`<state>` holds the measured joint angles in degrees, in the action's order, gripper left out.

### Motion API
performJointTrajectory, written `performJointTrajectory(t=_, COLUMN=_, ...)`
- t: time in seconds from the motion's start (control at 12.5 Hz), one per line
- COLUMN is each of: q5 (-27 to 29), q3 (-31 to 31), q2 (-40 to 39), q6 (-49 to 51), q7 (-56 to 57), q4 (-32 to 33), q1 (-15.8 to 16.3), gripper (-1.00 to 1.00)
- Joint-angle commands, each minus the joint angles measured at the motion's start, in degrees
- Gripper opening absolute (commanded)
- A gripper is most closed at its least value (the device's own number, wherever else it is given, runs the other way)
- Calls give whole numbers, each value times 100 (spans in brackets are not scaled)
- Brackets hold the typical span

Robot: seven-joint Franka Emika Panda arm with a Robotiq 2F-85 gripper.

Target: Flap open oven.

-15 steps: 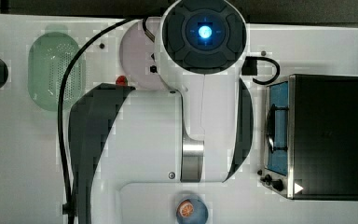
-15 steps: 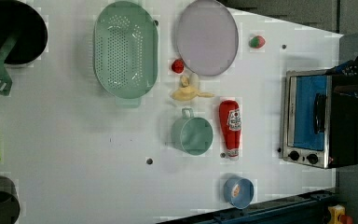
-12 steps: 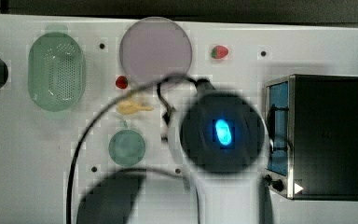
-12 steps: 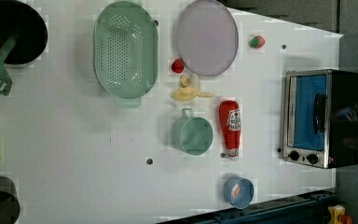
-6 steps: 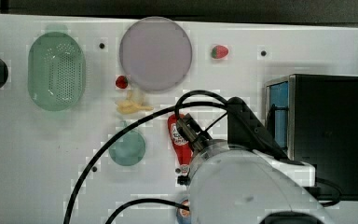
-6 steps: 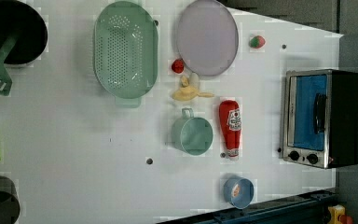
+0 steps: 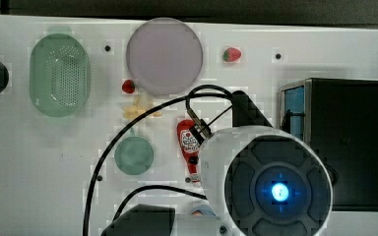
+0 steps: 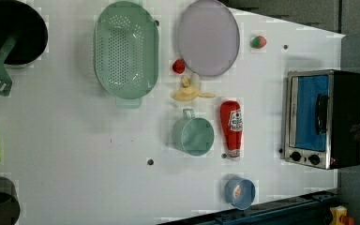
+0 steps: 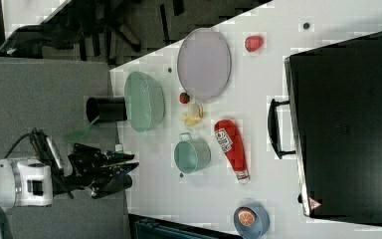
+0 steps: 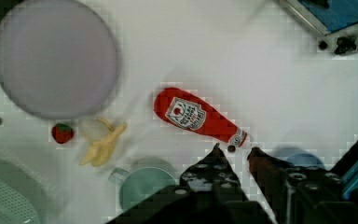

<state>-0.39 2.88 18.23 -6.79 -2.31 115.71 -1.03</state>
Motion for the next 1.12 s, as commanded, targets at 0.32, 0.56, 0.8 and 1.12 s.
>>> performJointTrajectory(t=0.32, q5=-34, q3=526, q2=42, q6=-371, q7=2799, q4=135, q1=-60, gripper=-65)
performJointTrajectory(t=0.56, q5=-158, q3=938, q2=-198, q6=-612, q7=4778, q4=169, q1=-87, gripper=-65)
performJointTrajectory(t=0.8, q5=-389, q3=1332, q2=-520, q6=-1098, q7=5531, q4=182, q1=-129, gripper=-65)
performJointTrajectory(t=1.12, q5=-481, q3=1832, q2=-998, q6=-1494, q7=5794, q4=206, q1=-138, gripper=-65)
